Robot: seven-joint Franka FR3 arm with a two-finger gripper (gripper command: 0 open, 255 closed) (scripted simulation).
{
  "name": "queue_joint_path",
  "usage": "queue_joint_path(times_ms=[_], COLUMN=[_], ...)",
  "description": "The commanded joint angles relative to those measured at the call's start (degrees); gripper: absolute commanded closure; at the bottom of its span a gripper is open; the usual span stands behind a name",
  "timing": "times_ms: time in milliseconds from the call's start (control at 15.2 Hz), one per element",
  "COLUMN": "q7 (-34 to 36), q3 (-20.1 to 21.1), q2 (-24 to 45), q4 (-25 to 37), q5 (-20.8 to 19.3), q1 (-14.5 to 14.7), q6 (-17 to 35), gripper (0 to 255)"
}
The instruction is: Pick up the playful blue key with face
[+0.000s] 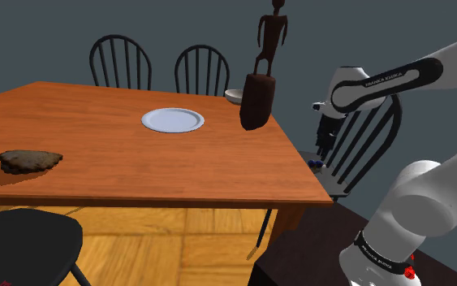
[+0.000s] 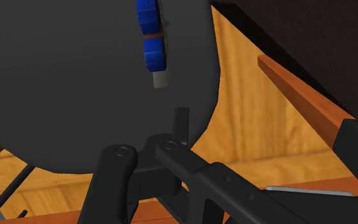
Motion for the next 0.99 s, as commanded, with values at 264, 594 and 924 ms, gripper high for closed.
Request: queue_joint_path(times_ms=[264,594,924], q7=[-13.7,-23.2,-27.8], q3=[-9.6,-13.6,-13.7], q2=[15.0,24.8,30.3], q4=[3.2,5.0,4.3], q5=[2.4,9.8,16.3], q1=[4.2,7.1,7.8], q6=[13.0,20.1,24.9], gripper=[0,0,0])
